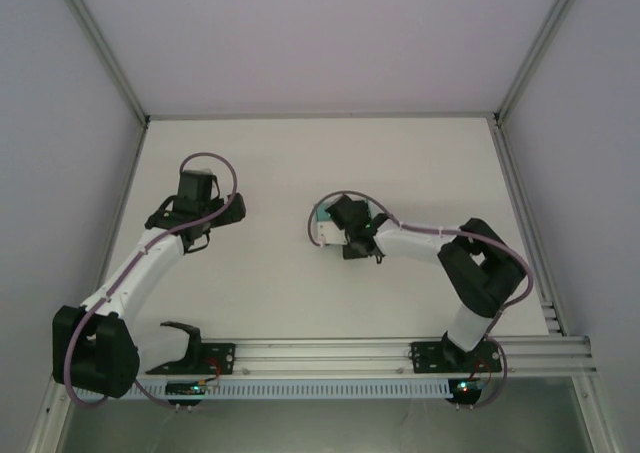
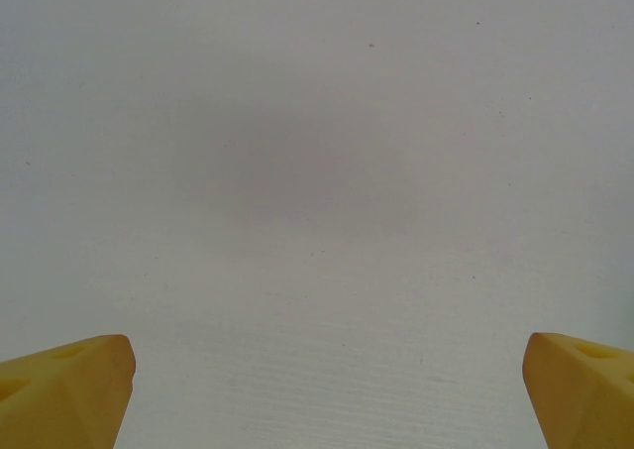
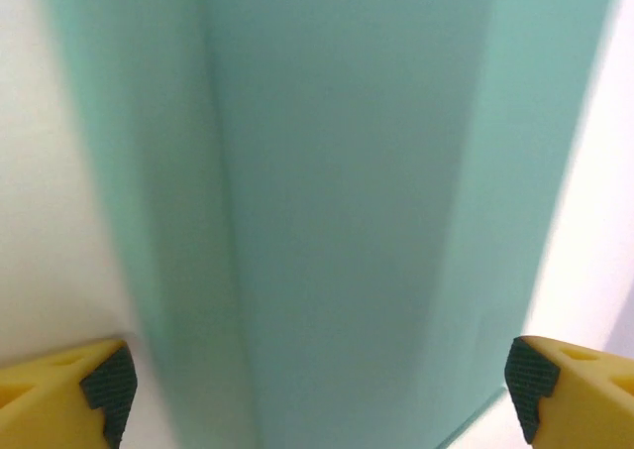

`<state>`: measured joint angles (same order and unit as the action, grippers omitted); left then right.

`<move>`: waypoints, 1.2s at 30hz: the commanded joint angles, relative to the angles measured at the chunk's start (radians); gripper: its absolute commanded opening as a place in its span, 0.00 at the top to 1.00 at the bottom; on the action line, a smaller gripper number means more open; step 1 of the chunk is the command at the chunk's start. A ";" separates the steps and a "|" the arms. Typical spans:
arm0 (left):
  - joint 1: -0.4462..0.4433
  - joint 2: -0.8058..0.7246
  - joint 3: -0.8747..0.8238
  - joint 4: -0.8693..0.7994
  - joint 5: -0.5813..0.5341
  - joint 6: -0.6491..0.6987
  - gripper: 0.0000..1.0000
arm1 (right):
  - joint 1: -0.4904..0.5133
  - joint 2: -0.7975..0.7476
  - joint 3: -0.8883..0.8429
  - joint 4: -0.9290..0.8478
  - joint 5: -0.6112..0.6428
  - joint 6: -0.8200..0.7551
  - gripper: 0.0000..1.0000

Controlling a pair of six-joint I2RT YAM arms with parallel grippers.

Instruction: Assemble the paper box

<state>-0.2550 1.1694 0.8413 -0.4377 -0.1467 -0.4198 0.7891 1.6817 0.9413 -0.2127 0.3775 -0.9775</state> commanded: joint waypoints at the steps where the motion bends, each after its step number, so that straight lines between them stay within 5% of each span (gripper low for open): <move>1: 0.005 -0.023 0.005 0.005 -0.012 0.008 0.00 | 0.026 -0.100 -0.007 -0.165 -0.041 0.096 0.01; 6: 0.007 -0.019 0.021 0.010 -0.026 0.025 0.01 | 0.042 -0.227 0.010 -0.358 -0.191 0.273 0.01; 10: 0.015 -0.013 0.020 0.080 -0.077 0.075 0.00 | -0.009 -0.386 -0.028 -0.265 -0.164 0.424 0.01; 17: 0.141 0.013 -0.143 0.456 -0.243 0.204 0.01 | -0.518 -0.514 -0.131 0.060 -0.215 0.983 0.01; 19: 0.175 0.020 -0.225 0.609 -0.244 0.271 0.00 | -0.631 -0.525 -0.240 0.219 -0.254 1.002 0.01; 24: 0.218 0.100 -0.389 0.962 -0.159 0.390 0.00 | -0.732 -0.467 -0.459 0.648 -0.328 1.009 0.01; 28: 0.254 0.234 -0.449 1.195 -0.116 0.417 0.00 | -0.749 -0.338 -0.520 0.842 -0.332 0.976 0.01; 30: 0.279 0.232 -0.413 1.112 -0.003 0.397 0.00 | -0.754 -0.278 -0.549 0.934 -0.346 0.970 0.01; 34: 0.299 0.309 -0.537 1.420 0.113 0.375 0.00 | -0.775 -0.098 -0.616 1.243 -0.383 0.976 0.01; 36: 0.301 0.408 -0.586 1.656 0.098 0.378 0.01 | -0.792 -0.166 -0.589 1.074 -0.389 0.966 0.01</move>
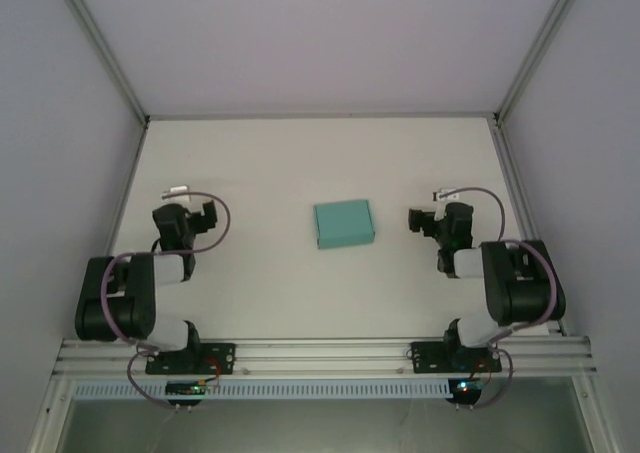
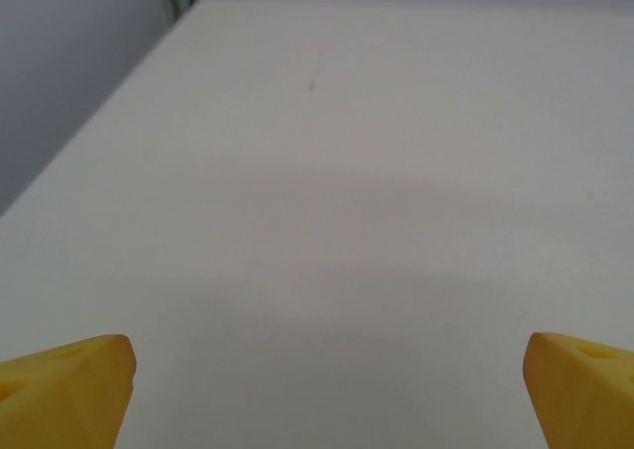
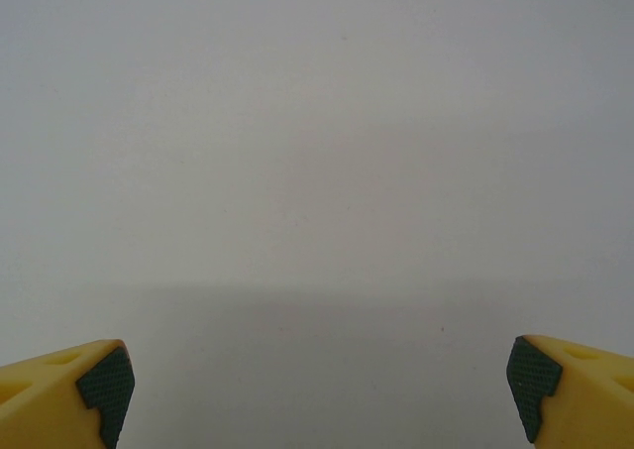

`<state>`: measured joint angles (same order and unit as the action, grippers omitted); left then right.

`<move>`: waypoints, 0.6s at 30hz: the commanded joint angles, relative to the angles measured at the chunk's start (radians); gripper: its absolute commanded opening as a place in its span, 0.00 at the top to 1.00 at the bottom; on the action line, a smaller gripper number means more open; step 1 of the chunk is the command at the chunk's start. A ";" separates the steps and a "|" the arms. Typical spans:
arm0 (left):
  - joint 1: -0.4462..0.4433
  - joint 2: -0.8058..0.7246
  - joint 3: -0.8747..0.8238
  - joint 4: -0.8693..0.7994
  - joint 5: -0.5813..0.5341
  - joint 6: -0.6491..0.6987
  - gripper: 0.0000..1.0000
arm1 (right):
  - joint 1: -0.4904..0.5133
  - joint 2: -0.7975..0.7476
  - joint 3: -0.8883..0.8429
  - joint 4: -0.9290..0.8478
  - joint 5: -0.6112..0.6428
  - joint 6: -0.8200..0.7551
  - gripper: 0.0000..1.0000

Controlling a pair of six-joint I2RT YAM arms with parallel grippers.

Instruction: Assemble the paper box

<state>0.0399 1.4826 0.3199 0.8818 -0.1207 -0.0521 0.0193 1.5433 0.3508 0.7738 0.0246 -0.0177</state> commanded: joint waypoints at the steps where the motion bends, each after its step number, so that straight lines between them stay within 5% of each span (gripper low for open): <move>1: 0.009 0.047 -0.043 0.215 0.077 -0.002 0.01 | -0.037 -0.006 0.023 0.081 -0.060 0.016 0.01; 2: 0.011 0.030 0.001 0.090 0.062 -0.013 0.01 | -0.041 0.019 0.024 0.126 -0.061 0.059 0.01; 4: -0.008 0.072 0.012 0.152 0.050 0.016 0.00 | -0.041 0.001 0.031 0.072 -0.049 0.046 0.00; 5: -0.010 0.051 0.039 0.053 0.055 0.015 0.01 | -0.041 0.004 0.022 0.119 -0.019 0.038 0.01; 18: -0.012 0.057 0.033 0.077 0.055 0.021 0.00 | -0.029 0.007 0.025 0.106 -0.002 0.048 0.01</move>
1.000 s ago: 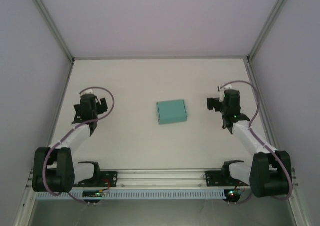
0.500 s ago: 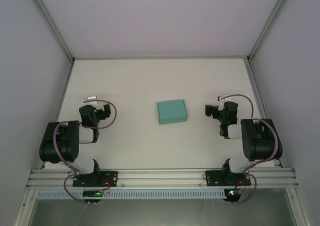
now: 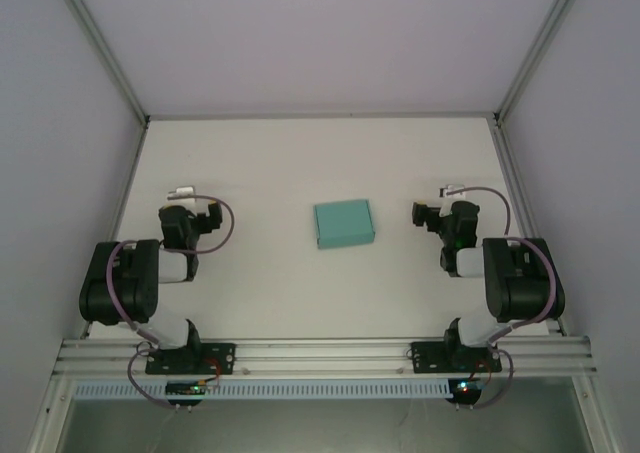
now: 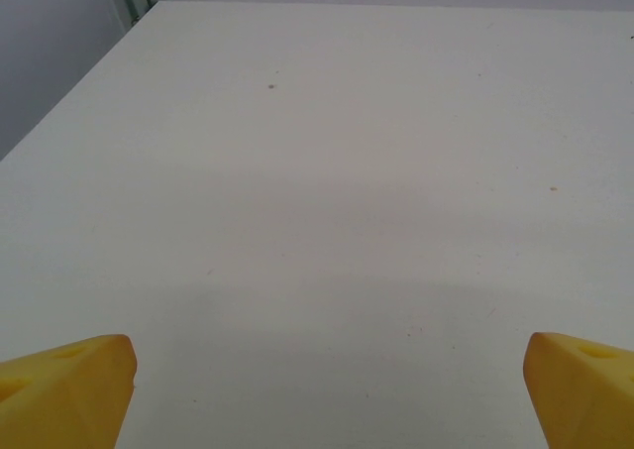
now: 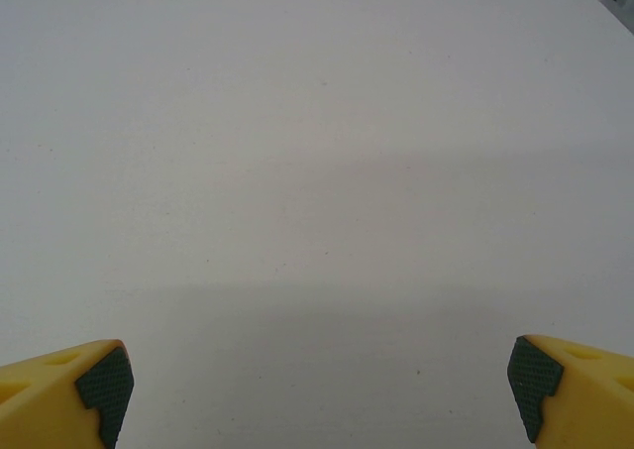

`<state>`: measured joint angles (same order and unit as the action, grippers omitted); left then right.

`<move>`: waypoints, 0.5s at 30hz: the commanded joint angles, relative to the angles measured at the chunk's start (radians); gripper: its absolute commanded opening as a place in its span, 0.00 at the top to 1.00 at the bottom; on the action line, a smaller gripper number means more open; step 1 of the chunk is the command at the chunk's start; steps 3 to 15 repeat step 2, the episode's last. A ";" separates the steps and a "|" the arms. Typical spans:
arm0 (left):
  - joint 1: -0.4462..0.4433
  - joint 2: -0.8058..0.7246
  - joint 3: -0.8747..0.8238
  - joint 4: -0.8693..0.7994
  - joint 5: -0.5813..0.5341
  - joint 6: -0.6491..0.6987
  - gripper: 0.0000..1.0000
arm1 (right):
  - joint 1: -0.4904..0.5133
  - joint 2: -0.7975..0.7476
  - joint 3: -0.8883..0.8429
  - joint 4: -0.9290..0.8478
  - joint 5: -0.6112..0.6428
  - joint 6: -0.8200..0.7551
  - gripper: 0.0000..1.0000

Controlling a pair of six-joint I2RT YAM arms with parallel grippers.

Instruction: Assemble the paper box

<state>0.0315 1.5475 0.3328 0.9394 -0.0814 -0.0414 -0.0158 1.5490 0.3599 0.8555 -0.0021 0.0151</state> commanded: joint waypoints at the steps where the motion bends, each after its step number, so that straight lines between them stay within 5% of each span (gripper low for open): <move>1: -0.004 -0.009 0.020 0.018 0.016 0.010 0.00 | 0.006 0.002 0.016 0.024 0.025 0.016 0.01; 15: -0.003 -0.008 0.019 0.019 0.016 0.010 0.00 | 0.006 0.002 0.016 0.025 0.021 0.016 0.01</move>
